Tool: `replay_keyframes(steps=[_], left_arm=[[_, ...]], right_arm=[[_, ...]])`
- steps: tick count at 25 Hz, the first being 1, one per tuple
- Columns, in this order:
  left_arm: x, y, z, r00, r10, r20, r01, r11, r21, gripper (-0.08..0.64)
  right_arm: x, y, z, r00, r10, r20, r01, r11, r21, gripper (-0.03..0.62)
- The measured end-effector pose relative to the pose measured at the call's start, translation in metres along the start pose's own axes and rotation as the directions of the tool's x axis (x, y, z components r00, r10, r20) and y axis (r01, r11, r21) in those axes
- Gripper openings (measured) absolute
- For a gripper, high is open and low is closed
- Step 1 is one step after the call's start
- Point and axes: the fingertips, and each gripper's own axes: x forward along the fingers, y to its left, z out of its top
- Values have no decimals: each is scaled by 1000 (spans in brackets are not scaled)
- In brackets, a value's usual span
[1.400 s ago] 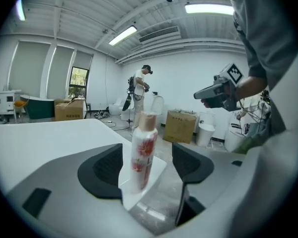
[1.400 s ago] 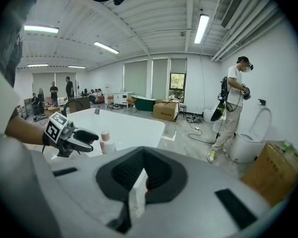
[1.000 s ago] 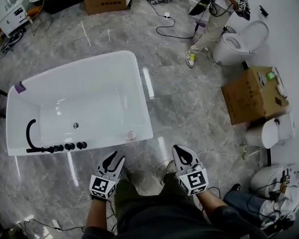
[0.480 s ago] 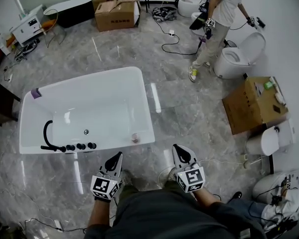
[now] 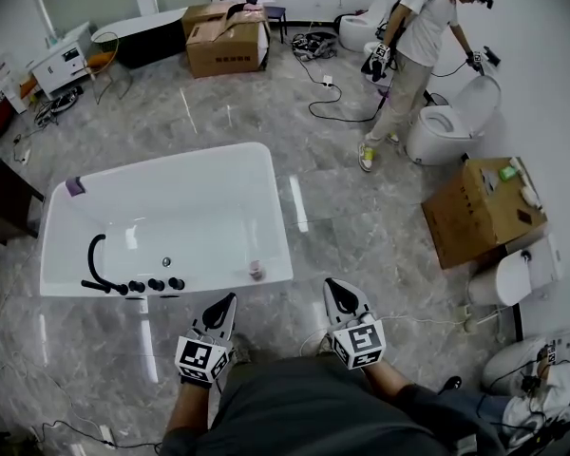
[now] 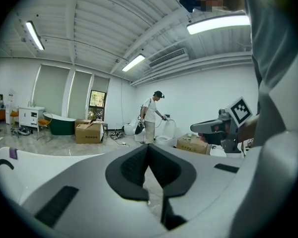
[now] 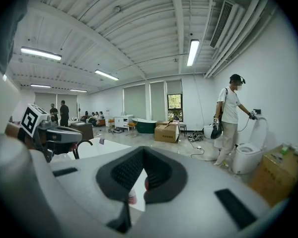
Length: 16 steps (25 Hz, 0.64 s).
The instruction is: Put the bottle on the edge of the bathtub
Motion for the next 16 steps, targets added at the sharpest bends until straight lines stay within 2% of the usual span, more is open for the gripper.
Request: replay_keyframes(steps=[16], left_arm=[[-8,5,0,1000,16,8,-16,1000,20,0]], right_arm=[[-2,11,1,1000,9,24,-9,1000,-15,0]])
